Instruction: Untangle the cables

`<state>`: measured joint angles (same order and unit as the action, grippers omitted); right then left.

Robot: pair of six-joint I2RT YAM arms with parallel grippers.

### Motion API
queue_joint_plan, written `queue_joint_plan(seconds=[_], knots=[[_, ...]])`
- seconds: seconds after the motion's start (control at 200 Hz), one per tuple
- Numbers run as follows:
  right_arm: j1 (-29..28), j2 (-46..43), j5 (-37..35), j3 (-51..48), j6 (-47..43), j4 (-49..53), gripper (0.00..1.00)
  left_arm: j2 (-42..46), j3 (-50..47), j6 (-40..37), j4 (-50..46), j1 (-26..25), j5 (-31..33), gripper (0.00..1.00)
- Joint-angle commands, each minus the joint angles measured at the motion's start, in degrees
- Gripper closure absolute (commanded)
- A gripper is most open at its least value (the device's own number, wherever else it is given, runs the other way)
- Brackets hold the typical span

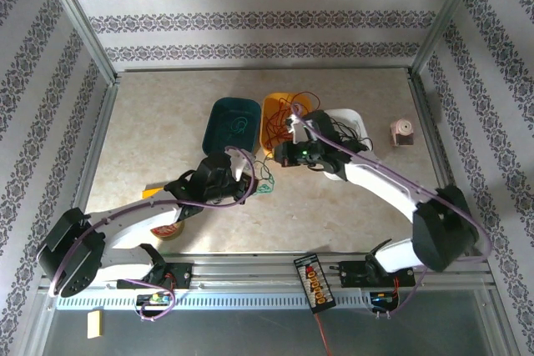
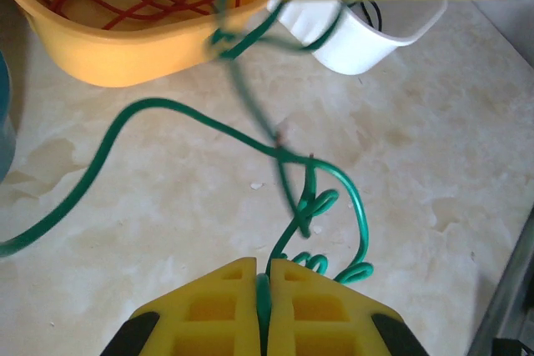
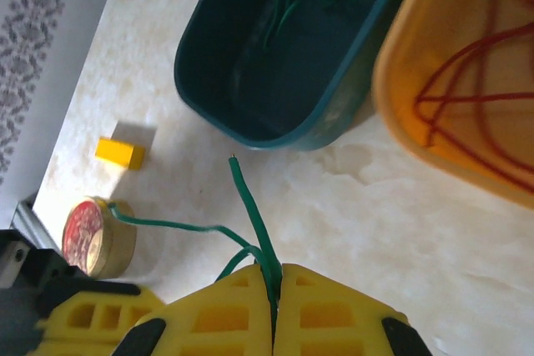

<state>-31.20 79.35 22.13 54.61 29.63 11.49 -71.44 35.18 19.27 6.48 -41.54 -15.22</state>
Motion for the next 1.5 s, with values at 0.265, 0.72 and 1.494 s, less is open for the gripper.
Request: queue_joint_plan(seconds=[0.265,0.72,1.494], knots=[[11.39,-16.83,-20.68,-5.47,1.22,0.55,1.00,-5.12,1.95,-1.25,-5.04,-0.12,1.46,1.00],[12.26,-20.16,-40.68,-5.59,-2.27,10.83,1.00,0.08,0.25,1.18,-2.70,0.62,3.91,1.00],[24.87,-30.06,-43.84,-8.55,-2.91,18.55,1.00,21.34,-9.69,9.45,2.63,8.58,10.68,1.00]])
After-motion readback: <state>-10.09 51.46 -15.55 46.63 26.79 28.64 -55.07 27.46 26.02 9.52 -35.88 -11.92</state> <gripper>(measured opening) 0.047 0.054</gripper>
